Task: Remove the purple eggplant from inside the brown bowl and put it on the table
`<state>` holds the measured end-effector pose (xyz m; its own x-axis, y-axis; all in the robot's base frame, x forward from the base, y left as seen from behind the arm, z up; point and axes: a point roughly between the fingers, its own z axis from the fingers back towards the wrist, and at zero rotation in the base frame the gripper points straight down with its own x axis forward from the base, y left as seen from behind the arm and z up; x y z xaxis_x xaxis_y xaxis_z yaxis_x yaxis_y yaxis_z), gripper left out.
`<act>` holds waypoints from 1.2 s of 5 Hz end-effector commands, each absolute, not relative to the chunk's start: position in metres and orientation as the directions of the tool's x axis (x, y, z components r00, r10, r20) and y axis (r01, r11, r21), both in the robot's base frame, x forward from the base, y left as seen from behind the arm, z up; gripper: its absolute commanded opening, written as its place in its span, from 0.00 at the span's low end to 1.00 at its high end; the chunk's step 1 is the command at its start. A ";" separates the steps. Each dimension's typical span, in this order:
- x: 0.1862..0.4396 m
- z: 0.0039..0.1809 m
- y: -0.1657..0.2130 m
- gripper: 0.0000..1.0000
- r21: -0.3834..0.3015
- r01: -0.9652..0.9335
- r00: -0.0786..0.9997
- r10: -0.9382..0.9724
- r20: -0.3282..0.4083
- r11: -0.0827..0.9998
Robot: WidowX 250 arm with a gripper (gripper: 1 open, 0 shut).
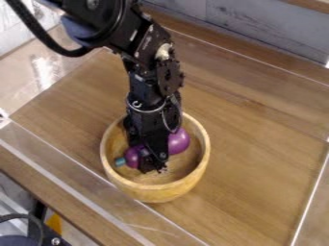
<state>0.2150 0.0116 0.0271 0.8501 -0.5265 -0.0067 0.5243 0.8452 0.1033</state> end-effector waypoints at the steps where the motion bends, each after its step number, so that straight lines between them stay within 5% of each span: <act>1: 0.221 0.039 0.010 0.00 0.133 0.538 0.838 -0.545 0.021 0.832; 6: 0.219 0.055 0.011 0.00 0.143 0.563 0.822 -0.569 -0.003 0.814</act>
<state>0.2081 0.0127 0.0417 0.8286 -0.5570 -0.0562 0.5597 0.8223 0.1024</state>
